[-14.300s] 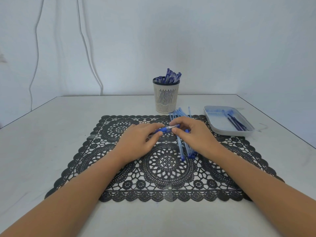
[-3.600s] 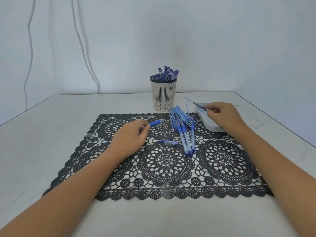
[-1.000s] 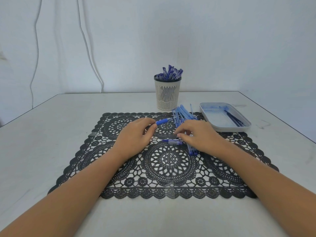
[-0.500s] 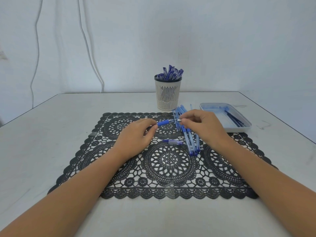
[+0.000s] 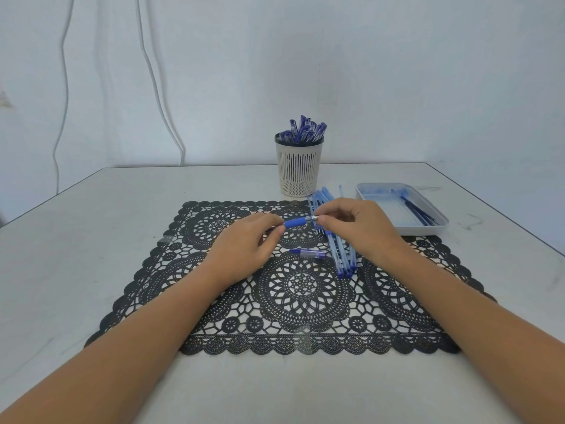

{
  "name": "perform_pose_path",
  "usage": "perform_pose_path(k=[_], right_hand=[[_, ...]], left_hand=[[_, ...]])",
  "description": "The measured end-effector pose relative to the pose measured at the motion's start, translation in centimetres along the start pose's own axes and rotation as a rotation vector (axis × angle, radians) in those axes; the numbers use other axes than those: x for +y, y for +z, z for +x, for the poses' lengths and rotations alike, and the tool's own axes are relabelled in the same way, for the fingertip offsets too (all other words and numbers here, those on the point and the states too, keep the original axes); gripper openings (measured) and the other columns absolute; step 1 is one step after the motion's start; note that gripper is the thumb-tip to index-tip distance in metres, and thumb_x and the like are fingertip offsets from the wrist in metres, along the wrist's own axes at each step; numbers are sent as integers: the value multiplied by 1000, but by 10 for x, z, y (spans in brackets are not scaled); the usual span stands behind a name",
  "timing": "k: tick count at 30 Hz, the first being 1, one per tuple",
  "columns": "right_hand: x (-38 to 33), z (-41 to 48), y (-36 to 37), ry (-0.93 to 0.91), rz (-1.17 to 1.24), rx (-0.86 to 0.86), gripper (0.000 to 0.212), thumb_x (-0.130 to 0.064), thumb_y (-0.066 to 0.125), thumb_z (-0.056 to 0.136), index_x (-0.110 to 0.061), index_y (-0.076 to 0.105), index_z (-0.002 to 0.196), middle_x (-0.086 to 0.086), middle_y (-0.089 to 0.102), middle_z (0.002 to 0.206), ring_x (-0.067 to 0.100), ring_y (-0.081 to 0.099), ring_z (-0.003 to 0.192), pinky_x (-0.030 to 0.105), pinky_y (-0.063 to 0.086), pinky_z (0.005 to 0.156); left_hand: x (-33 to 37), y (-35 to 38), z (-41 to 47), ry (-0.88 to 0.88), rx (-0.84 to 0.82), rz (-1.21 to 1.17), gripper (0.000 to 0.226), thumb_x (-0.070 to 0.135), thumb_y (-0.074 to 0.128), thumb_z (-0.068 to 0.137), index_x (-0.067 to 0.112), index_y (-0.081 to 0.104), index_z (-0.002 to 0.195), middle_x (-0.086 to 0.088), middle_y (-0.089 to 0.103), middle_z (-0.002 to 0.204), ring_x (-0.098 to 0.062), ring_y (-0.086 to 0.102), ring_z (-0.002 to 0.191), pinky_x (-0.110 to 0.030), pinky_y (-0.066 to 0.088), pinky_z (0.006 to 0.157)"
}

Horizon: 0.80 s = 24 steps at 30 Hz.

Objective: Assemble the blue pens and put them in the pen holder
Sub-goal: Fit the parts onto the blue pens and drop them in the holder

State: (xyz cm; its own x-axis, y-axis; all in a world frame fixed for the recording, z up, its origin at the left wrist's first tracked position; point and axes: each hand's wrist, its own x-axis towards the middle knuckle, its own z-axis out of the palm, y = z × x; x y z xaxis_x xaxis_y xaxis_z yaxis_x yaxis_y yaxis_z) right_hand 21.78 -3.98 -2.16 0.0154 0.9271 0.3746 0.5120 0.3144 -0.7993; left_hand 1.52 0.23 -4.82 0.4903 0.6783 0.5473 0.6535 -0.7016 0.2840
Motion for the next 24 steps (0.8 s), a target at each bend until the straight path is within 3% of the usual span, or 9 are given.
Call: perform_pose_path(k=[5,9,11,13,15,18,22,24], right_hand=[[-1,0,-1,3,-45,-67,6,-23,61,88,-23,66,87,-10,65,75,0,58,69,10,47,67],[-4,-4,0,40,-116,-143,36,-40,40,96,-19,64,77,-4,63,68,6,55,58,16,44,58],[-3,-5,0,21,-151,-191,24,-41,41,95,-24,57,90,-2,64,76,14,58,65,20,44,61],[-1,-5,-1,-12,-166,-226,7,-34,50,92,-28,49,97,-5,60,79,2,54,63,9,40,58],[-1,-4,-2,-44,-199,-206,2,-29,52,92,-28,51,90,-9,56,76,-2,47,59,6,37,56],[-2,-2,-3,-32,-225,-192,26,-36,40,96,-27,56,77,-9,59,70,6,50,59,9,37,50],[0,-4,-4,-68,-194,-210,7,-31,51,93,-25,50,95,-8,57,70,-3,45,52,11,38,54],[0,-4,-5,-79,-214,-197,7,-30,51,93,-23,53,92,-9,57,69,-3,46,53,12,38,54]], left_hand=[[-1,1,0,52,26,12,38,40,39,92,16,63,108,10,61,92,-2,48,74,-21,39,67],[-1,3,-1,127,14,53,41,43,35,92,16,63,106,6,65,92,-7,56,77,-27,49,65],[-2,4,-1,134,25,51,41,43,36,92,16,63,106,6,65,91,-6,55,75,-28,50,64],[-3,4,-1,98,40,25,42,45,34,91,18,63,106,10,63,92,-1,49,73,-25,46,64],[-3,4,-1,90,36,22,43,46,33,90,19,62,107,10,62,91,-1,47,73,-23,44,64],[-3,4,-1,118,22,25,43,44,34,91,17,63,107,8,64,91,-3,50,74,-23,45,64],[-3,5,0,85,24,7,45,46,33,90,18,62,108,9,63,92,-1,47,73,-24,44,64],[-4,4,0,80,21,6,45,47,32,90,18,62,108,10,63,93,-2,49,75,-25,46,65]])
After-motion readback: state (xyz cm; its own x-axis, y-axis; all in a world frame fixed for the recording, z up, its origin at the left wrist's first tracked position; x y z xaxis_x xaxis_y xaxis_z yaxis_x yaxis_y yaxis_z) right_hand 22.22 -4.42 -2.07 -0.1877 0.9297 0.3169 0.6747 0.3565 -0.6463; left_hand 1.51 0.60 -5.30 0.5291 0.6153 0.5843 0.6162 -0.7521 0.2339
